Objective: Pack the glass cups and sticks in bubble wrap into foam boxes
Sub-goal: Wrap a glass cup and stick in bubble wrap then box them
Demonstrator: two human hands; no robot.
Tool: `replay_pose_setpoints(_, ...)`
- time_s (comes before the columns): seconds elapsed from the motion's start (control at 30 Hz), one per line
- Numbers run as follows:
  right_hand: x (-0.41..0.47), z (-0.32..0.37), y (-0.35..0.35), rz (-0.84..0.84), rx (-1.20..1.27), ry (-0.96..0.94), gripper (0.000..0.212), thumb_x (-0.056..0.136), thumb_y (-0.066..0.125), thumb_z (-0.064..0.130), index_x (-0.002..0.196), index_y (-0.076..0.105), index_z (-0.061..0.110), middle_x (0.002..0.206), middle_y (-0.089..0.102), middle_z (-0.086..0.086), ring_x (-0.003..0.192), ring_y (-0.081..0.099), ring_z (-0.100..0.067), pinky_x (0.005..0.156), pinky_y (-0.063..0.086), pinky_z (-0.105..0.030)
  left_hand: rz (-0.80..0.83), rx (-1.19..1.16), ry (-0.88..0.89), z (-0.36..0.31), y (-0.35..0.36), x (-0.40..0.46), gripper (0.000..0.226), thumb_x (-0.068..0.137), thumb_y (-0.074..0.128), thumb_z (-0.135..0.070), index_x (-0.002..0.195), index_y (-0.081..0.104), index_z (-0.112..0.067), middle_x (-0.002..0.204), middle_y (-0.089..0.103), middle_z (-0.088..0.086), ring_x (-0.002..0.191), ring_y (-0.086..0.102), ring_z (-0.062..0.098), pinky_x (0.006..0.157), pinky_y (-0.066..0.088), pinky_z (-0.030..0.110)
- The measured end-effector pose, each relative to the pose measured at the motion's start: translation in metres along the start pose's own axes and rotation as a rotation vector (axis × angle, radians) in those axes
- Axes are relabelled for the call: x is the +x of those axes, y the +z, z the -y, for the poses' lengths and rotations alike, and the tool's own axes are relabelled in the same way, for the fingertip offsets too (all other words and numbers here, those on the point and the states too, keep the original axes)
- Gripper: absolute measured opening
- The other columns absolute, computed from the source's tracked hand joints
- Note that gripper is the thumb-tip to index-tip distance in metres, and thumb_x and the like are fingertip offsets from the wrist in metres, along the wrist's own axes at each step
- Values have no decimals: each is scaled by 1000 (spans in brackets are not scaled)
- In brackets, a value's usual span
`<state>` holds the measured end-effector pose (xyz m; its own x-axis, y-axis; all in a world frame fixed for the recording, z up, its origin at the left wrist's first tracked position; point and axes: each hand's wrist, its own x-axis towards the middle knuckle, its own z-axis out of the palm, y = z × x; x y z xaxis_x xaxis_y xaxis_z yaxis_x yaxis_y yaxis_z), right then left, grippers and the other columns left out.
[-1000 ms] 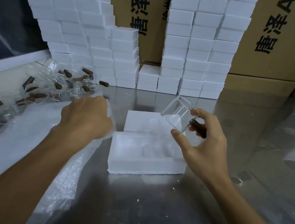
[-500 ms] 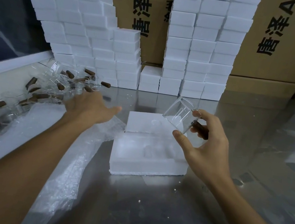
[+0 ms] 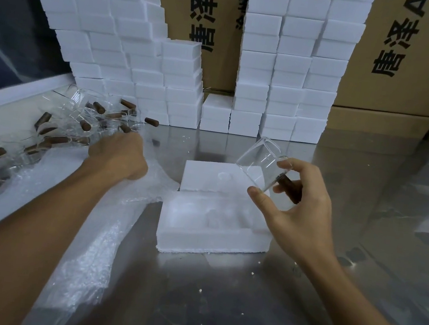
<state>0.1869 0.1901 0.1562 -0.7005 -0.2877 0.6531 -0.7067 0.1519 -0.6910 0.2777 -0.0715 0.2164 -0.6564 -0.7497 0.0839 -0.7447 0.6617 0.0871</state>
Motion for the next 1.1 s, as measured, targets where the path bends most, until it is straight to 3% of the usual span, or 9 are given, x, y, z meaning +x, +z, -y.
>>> replay_pose_setpoints(0.13, -1, 7, 0, 34, 65, 75, 42, 75, 85, 22, 87, 45, 26, 110, 62, 2, 73, 66, -14, 68, 52, -17, -258, -158, 102, -9, -13, -4, 31, 82, 60, 1, 107, 47, -10, 92, 53, 14, 91, 56, 39, 67, 39, 38)
replay_pose_setpoints(0.27, 0, 9, 0, 79, 231, 249, 40, 76, 84, 12, 82, 45, 16, 95, 65, 13, 51, 46, -14, 53, 46, -23, -360, -263, 315, -24, -28, -15, 25, 78, 49, 7, 76, 64, -13, 76, 61, 11, 71, 57, 34, 52, 38, 32)
replay_pose_setpoints(0.4, 6, 12, -3, 97, 449, 486, 32, 74, 83, 6, 82, 55, 17, 100, 68, -9, 75, 58, -14, 73, 50, -38, -375, -334, 289, -40, -33, -28, 19, 77, 66, -22, 62, 70, -12, 67, 66, 9, 70, 60, 30, 52, 42, 28)
replay_pose_setpoints(0.47, 8, 15, -5, 108, 604, 549, 24, 76, 82, 10, 81, 59, 18, 78, 60, -6, 60, 52, -10, 67, 47, -34, -412, -328, 256, -47, -31, -31, 25, 75, 76, -33, 67, 69, -10, 73, 66, 9, 75, 60, 30, 59, 44, 32)
replay_pose_setpoints(0.53, 10, 19, -7, 74, 792, 607, 21, 80, 79, 20, 79, 57, 18, 63, 47, 6, 46, 35, -8, 59, 42, -28, -432, -320, 241, -50, -29, -32, 17, 76, 77, -21, 72, 65, -9, 80, 64, 11, 78, 60, 34, 64, 46, 36)
replay_pose_setpoints(0.63, 13, 25, -10, 40, 969, 755, 23, 90, 64, 34, 76, 55, 18, 89, 50, -6, 44, 27, -12, 56, 38, -27, -367, -328, 246, -56, -29, -37, 9, 76, 70, -4, 81, 64, -9, 88, 63, 11, 83, 59, 34, 70, 51, 39)
replay_pose_setpoints(0.83, 14, 34, -16, 219, 1265, 815, 21, 86, 64, 36, 76, 61, 17, 110, 69, -10, 67, 56, -14, 71, 47, -28, -115, -334, 397, -70, -26, -55, 46, 81, 56, 5, 116, 67, -22, 119, 63, 8, 112, 57, 30, 90, 51, 39)
replay_pose_setpoints(0.93, 11, 37, -16, 330, 1499, 791, 24, 89, 63, 33, 77, 65, 12, 111, 70, -14, 77, 62, -19, 75, 53, -27, -162, -266, 553, -80, -19, -71, 72, 79, 60, 7, 141, 50, -29, 137, 56, 1, 124, 51, 27, 93, 48, 35)
replay_pose_setpoints(1.1, 6, 37, -14, 435, 1603, 775, 27, 92, 59, 32, 78, 69, 12, 90, 67, -11, 76, 61, -20, 74, 55, -30, -257, -400, 716, -84, -6, -84, 86, 76, 65, 7, 144, 36, -38, 139, 49, -15, 110, 59, 23, 83, 48, 34)
